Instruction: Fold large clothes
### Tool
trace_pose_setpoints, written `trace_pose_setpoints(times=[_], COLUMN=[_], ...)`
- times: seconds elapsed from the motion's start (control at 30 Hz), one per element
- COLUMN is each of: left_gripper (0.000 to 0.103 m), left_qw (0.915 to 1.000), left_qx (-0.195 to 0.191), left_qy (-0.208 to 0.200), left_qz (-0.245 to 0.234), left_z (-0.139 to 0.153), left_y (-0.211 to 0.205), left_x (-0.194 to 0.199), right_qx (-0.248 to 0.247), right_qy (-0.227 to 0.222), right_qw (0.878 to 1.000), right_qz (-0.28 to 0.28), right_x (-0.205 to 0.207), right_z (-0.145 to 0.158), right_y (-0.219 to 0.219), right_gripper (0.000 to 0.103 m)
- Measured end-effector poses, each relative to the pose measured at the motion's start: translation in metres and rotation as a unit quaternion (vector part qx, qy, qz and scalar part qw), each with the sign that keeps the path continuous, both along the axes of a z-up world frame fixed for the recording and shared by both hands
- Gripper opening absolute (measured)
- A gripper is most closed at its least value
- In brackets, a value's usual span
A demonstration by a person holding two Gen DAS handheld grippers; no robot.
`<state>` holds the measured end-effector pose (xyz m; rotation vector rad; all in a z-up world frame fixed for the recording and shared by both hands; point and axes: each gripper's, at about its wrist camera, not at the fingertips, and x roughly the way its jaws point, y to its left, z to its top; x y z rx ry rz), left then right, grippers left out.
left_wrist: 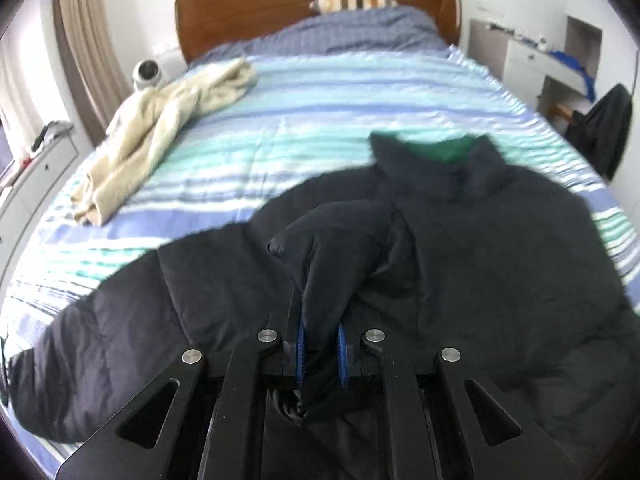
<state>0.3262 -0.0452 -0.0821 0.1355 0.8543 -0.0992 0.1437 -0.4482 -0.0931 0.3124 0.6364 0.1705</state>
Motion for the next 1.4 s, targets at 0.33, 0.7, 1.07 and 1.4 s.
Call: trace_pose_setpoints(times=[0.33, 0.7, 1.07, 1.4], left_gripper=[0.015, 0.021, 0.021, 0.021], left_qw=[0.9997, 0.9995, 0.9992, 0.9989], left_qx=[-0.019, -0.029, -0.040, -0.047], left_qy=[0.015, 0.012, 0.009, 0.006], left_qz=[0.006, 0.004, 0.004, 0.004], left_z=[-0.049, -0.072, -0.075, -0.077], left_y=[0.015, 0.013, 0.016, 0.018], left_x=[-0.002, 0.001, 0.000, -0.001], right_qx=[-0.036, -0.072, -0.011, -0.020], right_qy=[0.088, 0.218, 0.191, 0.139], right_qw=[0.995, 0.973, 0.980, 0.989], right_qz=[-0.011, 0.013, -0.060, -0.045], right_x=[0.182, 0.225, 0.289, 0.230], right_z=[-0.051, -0.099, -0.110, -0.060], right_y=[-0.007, -0.007, -0.041, -0.019], right_gripper=[0.052, 0.049, 0.049, 0.049])
